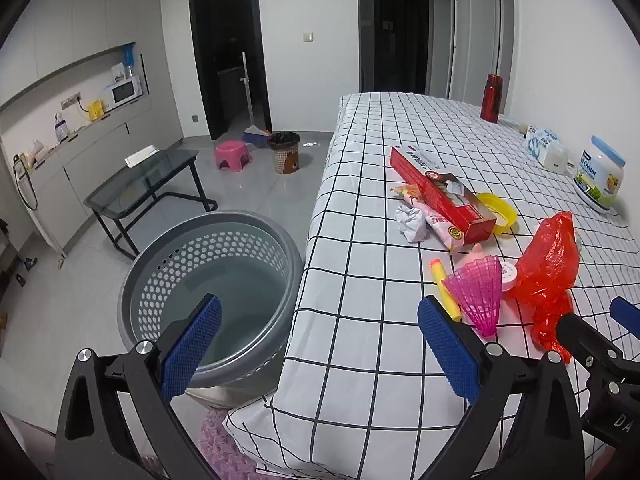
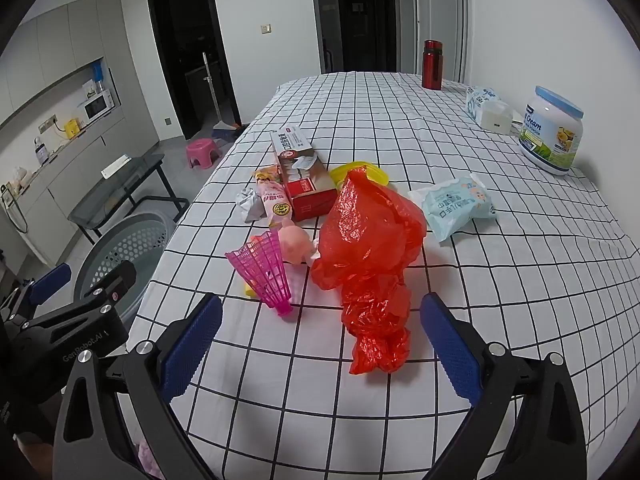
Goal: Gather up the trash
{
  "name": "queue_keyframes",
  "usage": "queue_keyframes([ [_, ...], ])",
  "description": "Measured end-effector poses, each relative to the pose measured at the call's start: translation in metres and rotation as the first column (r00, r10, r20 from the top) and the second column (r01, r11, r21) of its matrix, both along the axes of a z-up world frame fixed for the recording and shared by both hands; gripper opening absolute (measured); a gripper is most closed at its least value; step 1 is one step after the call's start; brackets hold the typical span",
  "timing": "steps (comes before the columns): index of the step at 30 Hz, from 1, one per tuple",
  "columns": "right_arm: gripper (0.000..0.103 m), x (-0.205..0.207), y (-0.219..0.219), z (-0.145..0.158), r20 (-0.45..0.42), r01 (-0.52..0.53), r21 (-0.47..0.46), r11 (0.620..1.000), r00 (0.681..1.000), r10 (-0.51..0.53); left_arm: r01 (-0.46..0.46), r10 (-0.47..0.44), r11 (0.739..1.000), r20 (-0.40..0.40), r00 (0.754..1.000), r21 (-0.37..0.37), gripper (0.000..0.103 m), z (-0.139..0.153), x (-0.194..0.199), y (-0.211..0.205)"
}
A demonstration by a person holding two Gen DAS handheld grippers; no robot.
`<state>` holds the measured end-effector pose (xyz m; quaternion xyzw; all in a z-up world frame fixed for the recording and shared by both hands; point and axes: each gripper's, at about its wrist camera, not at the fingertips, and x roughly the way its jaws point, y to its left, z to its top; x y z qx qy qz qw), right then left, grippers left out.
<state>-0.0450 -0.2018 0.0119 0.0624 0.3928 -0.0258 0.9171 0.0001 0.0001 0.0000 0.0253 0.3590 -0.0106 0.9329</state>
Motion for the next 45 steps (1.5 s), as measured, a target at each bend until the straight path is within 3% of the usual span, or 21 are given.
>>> queue_keyframes([
  [45,0.095,-0.0005,-0.0028,-0.0023,0.001,0.0,0.011,1.0,1.0,0.0,0.0,0.0,1.0,-0.002,1.0,0.007,0.097,-0.001,0.0009,0.002],
])
